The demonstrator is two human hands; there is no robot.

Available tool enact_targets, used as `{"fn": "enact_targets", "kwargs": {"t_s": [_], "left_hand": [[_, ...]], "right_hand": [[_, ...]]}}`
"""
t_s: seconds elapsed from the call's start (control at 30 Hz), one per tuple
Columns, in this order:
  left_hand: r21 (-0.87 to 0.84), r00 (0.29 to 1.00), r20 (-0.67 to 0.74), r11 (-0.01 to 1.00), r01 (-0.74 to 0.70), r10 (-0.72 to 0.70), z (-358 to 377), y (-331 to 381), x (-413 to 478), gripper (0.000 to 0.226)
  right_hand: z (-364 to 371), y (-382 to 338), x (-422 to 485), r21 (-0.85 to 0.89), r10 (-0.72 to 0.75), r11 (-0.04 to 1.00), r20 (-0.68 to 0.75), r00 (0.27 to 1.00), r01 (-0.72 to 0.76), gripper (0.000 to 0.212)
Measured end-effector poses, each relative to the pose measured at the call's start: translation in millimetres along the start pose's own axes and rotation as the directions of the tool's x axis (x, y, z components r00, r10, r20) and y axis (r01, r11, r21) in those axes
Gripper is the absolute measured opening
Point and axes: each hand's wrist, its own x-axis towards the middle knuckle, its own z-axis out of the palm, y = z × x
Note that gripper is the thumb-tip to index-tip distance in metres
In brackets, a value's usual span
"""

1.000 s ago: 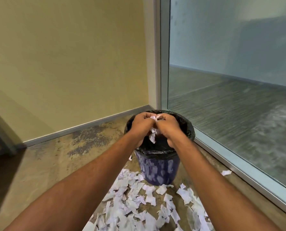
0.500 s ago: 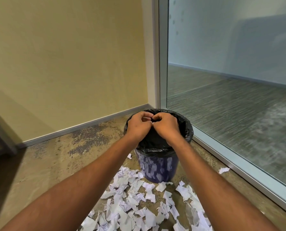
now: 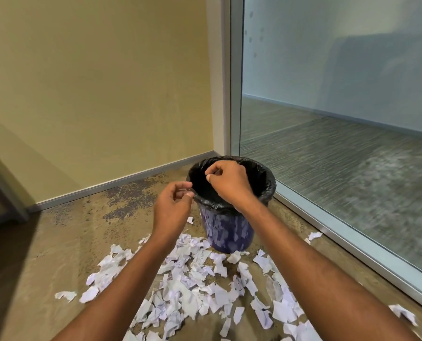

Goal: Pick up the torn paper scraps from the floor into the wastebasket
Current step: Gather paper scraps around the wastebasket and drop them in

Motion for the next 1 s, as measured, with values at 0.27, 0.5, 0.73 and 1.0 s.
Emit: {"fn": "enact_targets", "kwargs": {"t_s": [0.27,0.5,0.73,1.0], "left_hand": [[0.143,0.979,0.073,0.973,0.181,-0.193,-33.1,-50.6,-55.7,0.021],[0.545,0.819,0.384,0.820,0.171,-0.426,-44.9,-106.6,-99.6,0.060],[0.848,0.754,0.333,0.529,0.024,-0.566,-59.1,-172.7,-129.4,0.102],[0.889,0.767,0.324,0.456,-0.047,-0.553,-76.6,-220.7,-152.3,0.092]], "right_hand": [[2.7,-7.4,-51.5,-0.033,-0.037,0.999,0.169,0.985,0.043,0.012],[18.9,15.5,-101.6,-0.023,0.037,0.999,0.382,0.923,-0.031,0.007],[48.5,75.0,-165.2,-0.192,0.190,0.976,0.499,0.845,-0.106,0.022],[78.2,145.4,-236.4,-0.521,0.362,0.852,0.655,0.663,0.050,0.073]]}}
